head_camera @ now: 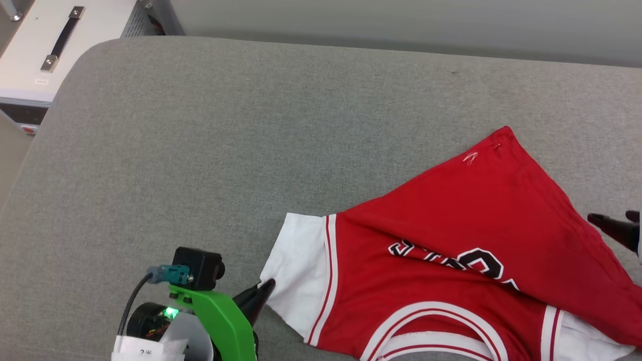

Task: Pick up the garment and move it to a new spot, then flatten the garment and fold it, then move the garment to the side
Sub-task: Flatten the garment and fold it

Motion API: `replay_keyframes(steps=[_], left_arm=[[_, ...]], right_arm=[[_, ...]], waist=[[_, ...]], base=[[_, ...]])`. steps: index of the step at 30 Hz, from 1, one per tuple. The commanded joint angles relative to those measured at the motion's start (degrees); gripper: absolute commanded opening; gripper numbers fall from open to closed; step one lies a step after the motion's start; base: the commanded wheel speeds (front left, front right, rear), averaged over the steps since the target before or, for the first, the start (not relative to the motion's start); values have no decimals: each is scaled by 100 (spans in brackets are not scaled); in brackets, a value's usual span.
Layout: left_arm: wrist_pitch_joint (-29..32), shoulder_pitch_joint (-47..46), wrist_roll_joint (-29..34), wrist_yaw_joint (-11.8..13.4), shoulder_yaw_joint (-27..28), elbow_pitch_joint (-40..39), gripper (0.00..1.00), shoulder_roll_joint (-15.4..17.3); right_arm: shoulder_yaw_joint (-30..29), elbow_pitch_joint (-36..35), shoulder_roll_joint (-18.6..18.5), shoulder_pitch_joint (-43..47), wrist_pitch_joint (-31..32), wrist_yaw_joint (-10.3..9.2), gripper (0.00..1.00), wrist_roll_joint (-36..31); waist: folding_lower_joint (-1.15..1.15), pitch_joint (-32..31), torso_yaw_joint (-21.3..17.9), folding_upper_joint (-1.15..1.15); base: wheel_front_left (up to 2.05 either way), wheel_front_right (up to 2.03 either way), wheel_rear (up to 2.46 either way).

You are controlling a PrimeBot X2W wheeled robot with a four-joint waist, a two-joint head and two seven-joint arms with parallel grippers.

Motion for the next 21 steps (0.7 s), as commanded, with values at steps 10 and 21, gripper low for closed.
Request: replay_keyframes(steps=[10,21], left_arm=[[-42,-466,212,-90,-158,-116,0,-136],[-159,-692,300,-225,-338,-52,0,-308]], right_arm=[[559,804,120,-1770,562,-5,100,-658],[911,2155,-65,-2717,236,-5,100,-1282]], waist=[[0,948,765,0],[0,1359,1199,0]], base=[[0,0,0],[0,0,0]])
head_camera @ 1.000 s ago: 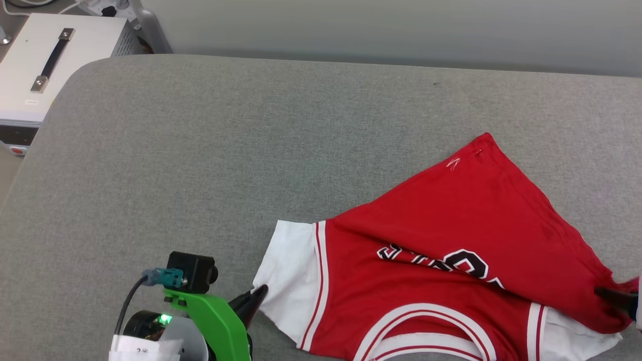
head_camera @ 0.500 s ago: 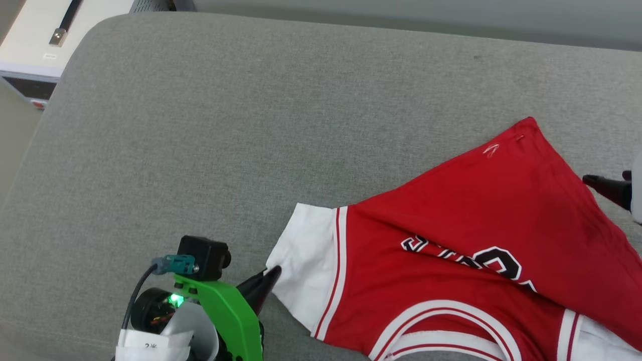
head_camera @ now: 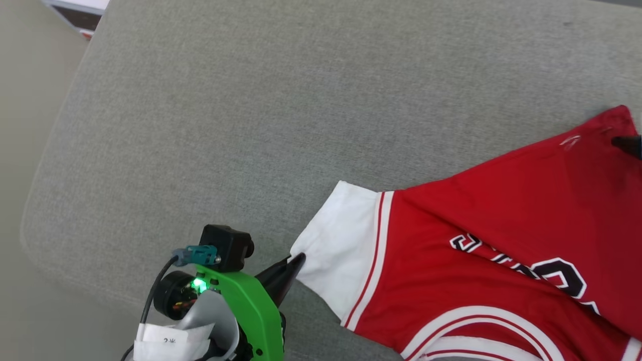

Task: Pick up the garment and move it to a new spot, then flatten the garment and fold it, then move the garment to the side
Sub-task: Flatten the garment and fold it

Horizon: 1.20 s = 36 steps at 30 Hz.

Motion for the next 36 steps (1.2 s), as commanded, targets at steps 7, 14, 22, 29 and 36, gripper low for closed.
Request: replay_keyframes(steps=[7,14,22,29,36], left_arm=[[-93,-180,78,-84,-72,54,0,-97],[-110,-222,65,-104,-107,136,0,-132],[-163,-230,-2,-85,-24,245,0,-116],[-305,-187,-33,-13,170,318,0,-32],[-465,-144,-16,118,434,277,0,107]], right_arm=[[267,479,-69,-195,-145,-5,100,-159],[608,780,-145,18,-94,-5,86,-5],[698,803,-173,15,-556,-5,0,221],[683,801,-172,-65,-1460,-5,0,379],[600,714,-205,60,-2453,-5,0,633]], waist=[[0,326,322,0],[0,340,395,0],[0,187,375,0],[0,-226,144,0],[0,-760,-238,0]], base=[[0,0,0],[0,0,0],[0,0,0],[0,0,0],[0,0,0]])
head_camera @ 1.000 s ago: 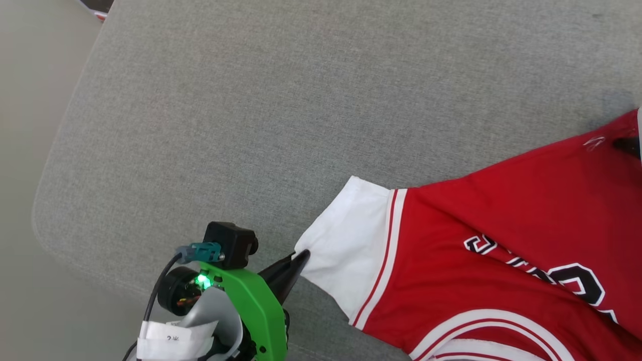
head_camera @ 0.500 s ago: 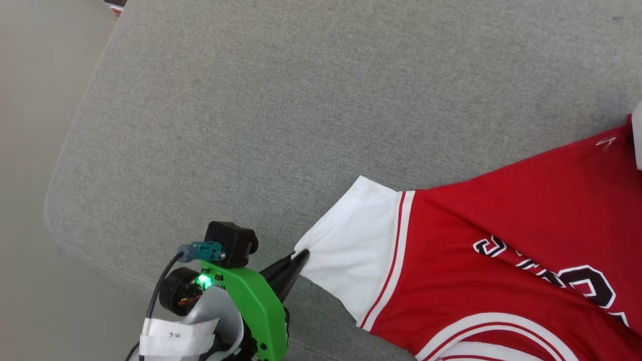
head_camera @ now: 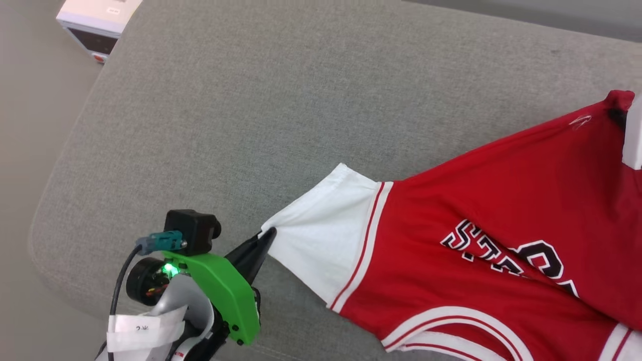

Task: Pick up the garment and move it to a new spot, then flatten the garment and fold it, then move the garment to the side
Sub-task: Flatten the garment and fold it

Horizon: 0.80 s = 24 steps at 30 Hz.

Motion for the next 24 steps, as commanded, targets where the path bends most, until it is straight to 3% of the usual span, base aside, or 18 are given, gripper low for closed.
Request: replay_keyframes(steps=[1,14,24], left_arm=[[-88,-37,55,69,86,-24,0,64],[-916,-321,371,411,834,-290,0,174],[-1516,-543,504,545,1406,-644,0,276]], right_arm=[[-20,-61,-12,91,-199,-5,0,68],[-298,-888,-20,647,-1521,-5,0,378],[-804,-2026,94,1469,-1711,-5,0,455]], waist=[[0,-379,-342,0],[0,-1185,-1231,0],[0,-1558,-1745,0]], base=[[0,0,0],[0,0,0],[0,0,0]])
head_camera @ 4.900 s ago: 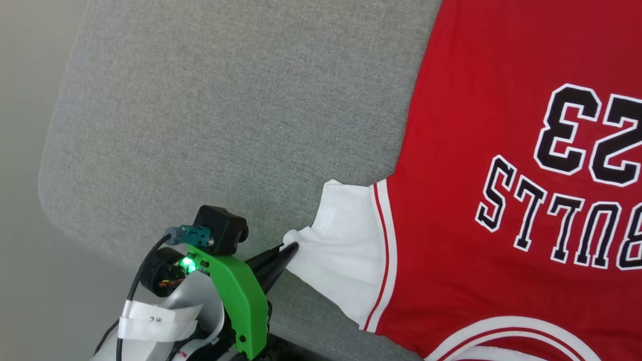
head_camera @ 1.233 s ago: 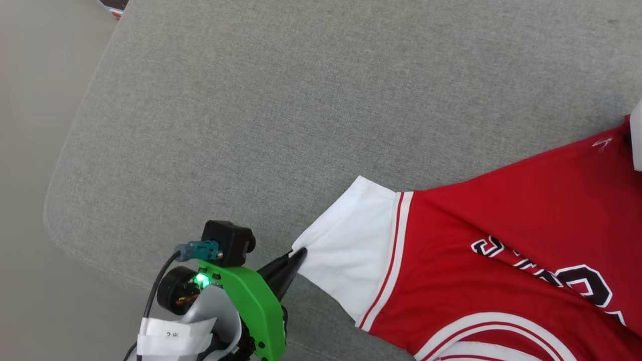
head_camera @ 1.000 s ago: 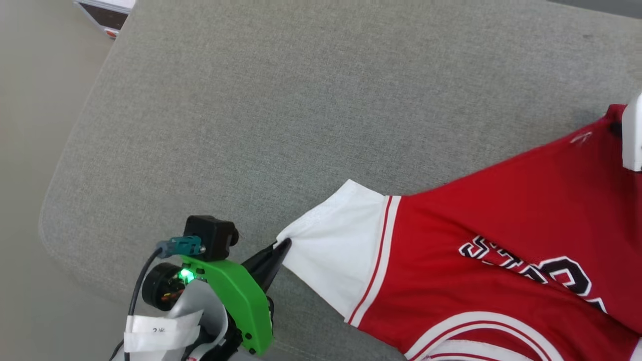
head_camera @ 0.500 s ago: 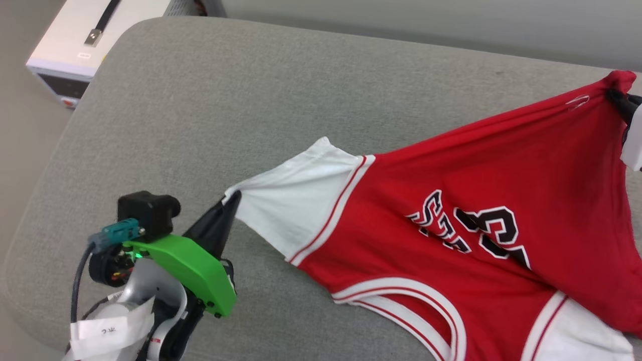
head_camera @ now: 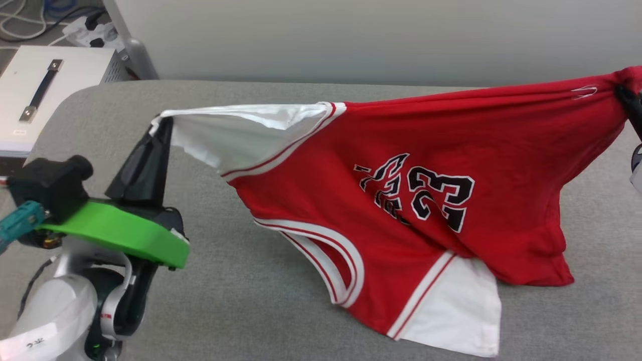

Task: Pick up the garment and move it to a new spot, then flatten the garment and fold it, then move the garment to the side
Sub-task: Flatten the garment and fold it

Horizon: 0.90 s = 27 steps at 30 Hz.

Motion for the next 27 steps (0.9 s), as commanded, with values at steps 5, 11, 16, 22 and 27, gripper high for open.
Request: replay_keyframes(steps=[5,11,16,22,27], left_arm=[[-318,-285,101,101,380,-320,0,109],[-465,-673,185,98,622,-656,0,229],[-363,-1095,220,59,748,-809,0,407],[5,-1807,215,-45,852,-805,0,744],[389,-2427,179,-276,780,-560,0,1055]], right_arm=[[-439,-621,123,386,-21,-10,0,-3],[-811,-1129,265,531,-19,-10,0,25],[-983,-1326,302,463,-35,-10,0,60],[-1040,-1319,258,103,-182,-10,0,66],[-923,-1148,147,-389,-335,-10,0,-31]], waist=[[0,-347,-409,0],[0,-394,-493,0],[0,-324,-536,0],[0,42,-580,0],[0,506,-591,0]], base=[[0,0,0],[0,0,0],[0,0,0],[0,0,0],[0,0,0]])
